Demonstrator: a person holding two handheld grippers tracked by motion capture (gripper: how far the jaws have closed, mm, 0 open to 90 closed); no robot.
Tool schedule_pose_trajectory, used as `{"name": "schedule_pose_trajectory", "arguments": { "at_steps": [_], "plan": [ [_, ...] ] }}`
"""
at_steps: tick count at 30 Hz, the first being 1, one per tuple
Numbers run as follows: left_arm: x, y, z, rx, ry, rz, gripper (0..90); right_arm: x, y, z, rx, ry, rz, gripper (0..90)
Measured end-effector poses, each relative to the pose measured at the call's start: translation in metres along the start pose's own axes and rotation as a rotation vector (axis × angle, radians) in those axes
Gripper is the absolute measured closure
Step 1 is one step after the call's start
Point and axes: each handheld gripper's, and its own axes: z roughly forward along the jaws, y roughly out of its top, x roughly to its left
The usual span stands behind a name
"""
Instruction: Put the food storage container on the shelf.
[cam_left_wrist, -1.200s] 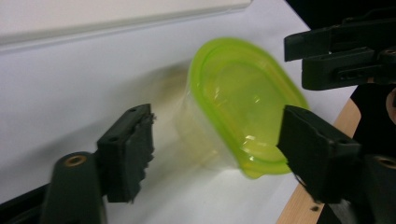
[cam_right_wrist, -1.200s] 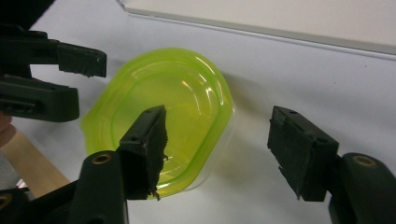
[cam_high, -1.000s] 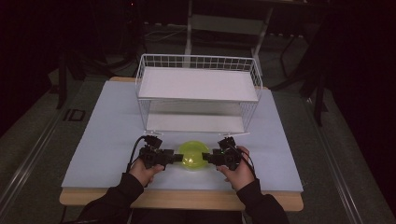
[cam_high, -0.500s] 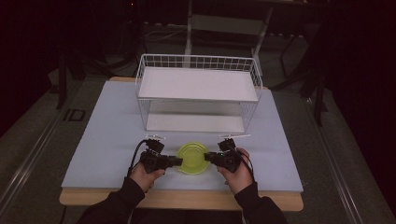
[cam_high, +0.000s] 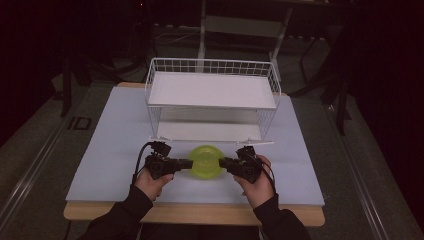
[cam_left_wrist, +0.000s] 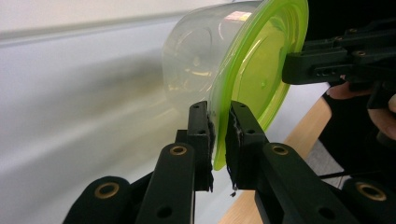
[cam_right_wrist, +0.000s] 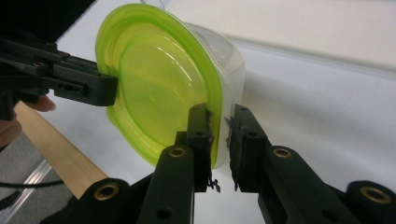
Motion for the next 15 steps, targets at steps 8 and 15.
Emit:
{"name": "schedule_pose_trajectory", "arguments": {
  "at_steps": [8, 15],
  "plan": [
    [-0.014, 0.025, -0.02, -0.049, -0.015, 0.026, 81.8, 0.011, 0.023, -0.027, -0.068, 0.002, -0.032, 79.8],
    [-0.024, 0.053, -0.035, -0.099, -0.008, 0.046, 81.5, 0.016, 0.05, -0.047, -0.122, 0.005, -0.038, 80.0]
  ]
}}
